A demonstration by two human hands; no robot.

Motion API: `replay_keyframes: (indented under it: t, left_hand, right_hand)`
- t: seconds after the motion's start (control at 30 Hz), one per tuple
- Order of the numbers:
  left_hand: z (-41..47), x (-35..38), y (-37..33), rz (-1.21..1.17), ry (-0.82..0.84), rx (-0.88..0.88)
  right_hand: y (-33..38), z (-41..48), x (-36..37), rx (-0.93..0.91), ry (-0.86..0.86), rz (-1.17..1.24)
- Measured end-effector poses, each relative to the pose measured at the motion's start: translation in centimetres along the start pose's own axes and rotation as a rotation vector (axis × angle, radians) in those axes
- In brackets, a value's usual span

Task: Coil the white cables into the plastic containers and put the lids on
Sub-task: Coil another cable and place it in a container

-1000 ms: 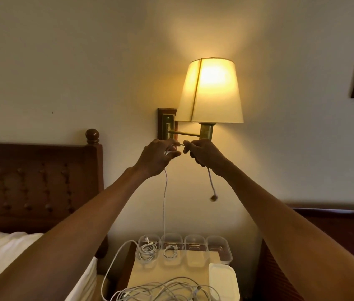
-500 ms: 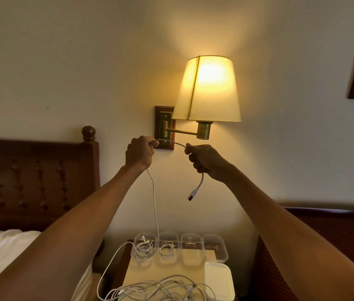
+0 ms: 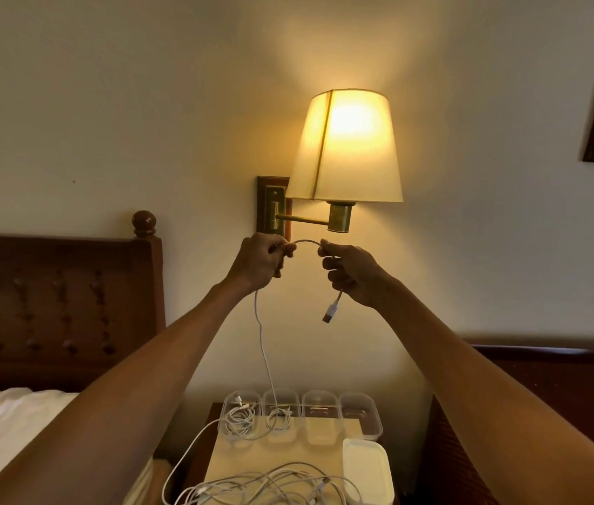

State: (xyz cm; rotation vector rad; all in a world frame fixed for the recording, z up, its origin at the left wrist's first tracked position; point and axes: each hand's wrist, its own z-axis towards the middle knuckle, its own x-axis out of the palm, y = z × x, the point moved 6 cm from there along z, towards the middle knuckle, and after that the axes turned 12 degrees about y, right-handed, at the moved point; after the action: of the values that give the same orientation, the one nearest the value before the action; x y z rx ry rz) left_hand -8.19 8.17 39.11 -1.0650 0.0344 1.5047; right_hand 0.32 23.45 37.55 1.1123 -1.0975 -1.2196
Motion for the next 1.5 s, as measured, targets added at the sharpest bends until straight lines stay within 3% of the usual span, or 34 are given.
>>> replay_keyframes:
  t: [0.1, 0.17, 0.3, 0.43, 0.63, 0.8, 0.97, 1.07, 1.2, 1.5]
  left_hand:
    - [0.1, -1.0, 1.2, 0.128, -0.129, -0.06]
    - [0.1, -0.6, 2.0, 0.153, -0.09, -0.12]
    - [-1.1, 2.2, 2.9, 0.108, 0.155, -0.259]
    - [-3.3, 5.0, 2.6, -0.026, 0.425, -0.292]
    - [-5.7, 7.2, 0.4, -0.08, 0.747, -0.335]
    - [-5.9, 8.3, -2.8, 0.132, 0.902, -0.267]
    - [-5.6, 6.8, -3.2, 0.135, 0.873, -0.243]
    - [-5.1, 5.8, -4.2, 0.274, 0.848, -0.105]
    - [-3.1, 3.4, -5.5, 0.342, 0.659, 0.055]
    - [-0.9, 0.3, -4.2, 0.256, 0.409, 0.089]
  right_hand:
    - [-0.8, -0.1, 0.4, 0.079, 0.042, 0.138]
    - [-1.3, 0.0, 1.0, 0.133, 0.054, 0.21]
    - [-1.7, 0.7, 2.1, 0.082, 0.032, 0.449]
    - [-1.9, 1.3, 1.1, -0.047, -0.069, 0.549]
    - [-3.6, 1.1, -1.2, -0.083, -0.255, 0.242]
    - [-4.5, 1.7, -0.1, -0.088, -0.15, 0.061]
    - [-5.3, 2.0, -1.0, -0.057, -0.105, -0.029]
    - [-6.0, 1.7, -0.9, -0.001, -0.013, -0.063]
    - [-6.3, 0.8, 0.5, 0.04, 0.126, -0.241]
    - [-6.0, -0.9, 1.8, 0.114, 0.263, -0.122]
